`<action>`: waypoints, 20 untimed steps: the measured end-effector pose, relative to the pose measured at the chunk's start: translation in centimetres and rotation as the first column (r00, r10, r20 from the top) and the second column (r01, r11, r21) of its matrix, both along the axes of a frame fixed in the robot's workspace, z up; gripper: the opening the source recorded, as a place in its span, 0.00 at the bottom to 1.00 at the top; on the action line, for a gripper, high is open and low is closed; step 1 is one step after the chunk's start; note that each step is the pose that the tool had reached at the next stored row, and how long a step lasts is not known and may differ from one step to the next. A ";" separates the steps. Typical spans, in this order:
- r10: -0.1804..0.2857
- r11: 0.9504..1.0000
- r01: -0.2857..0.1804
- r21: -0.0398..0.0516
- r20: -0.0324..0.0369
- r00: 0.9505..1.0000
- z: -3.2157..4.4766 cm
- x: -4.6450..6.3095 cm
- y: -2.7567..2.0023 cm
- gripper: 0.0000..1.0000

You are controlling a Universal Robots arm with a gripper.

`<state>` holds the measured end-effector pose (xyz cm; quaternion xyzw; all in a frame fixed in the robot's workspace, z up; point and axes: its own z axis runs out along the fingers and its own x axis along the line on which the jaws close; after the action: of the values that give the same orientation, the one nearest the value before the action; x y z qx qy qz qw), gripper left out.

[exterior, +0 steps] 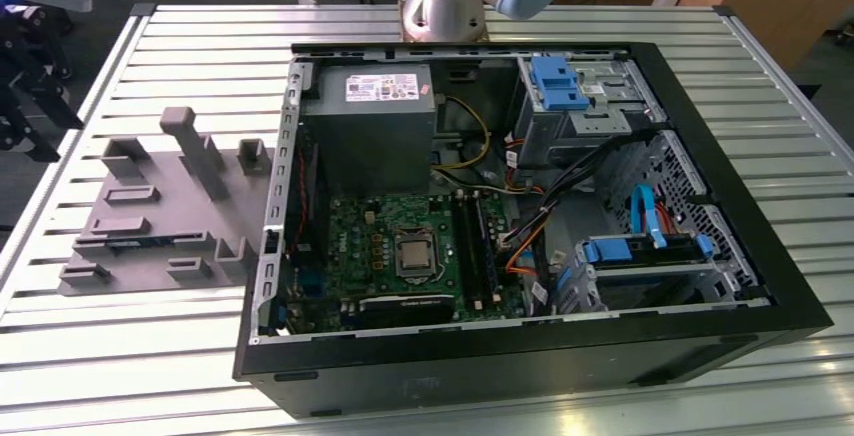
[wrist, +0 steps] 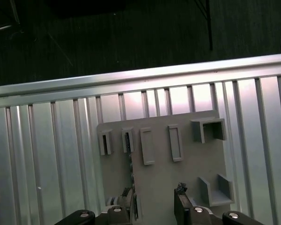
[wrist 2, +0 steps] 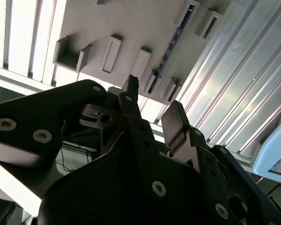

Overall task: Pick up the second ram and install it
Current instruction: 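Pick up the second ram and move it above second insertion slot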

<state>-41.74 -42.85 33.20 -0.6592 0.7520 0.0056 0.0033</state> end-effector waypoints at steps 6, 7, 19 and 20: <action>0.001 1.000 -0.001 0.000 0.000 1.000 -0.38 -0.1 -0.16 0.47; 0.001 1.000 -0.001 0.000 0.000 1.000 -0.45 -0.1 -0.17 0.47; 0.006 1.000 -0.006 0.000 0.000 1.000 -1.30 -0.2 -0.23 0.47; 0.006 1.000 -0.006 0.000 0.000 1.000 -1.31 -0.2 -0.22 0.47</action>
<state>-41.91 -43.07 31.89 -0.6613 0.7501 0.0056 0.0033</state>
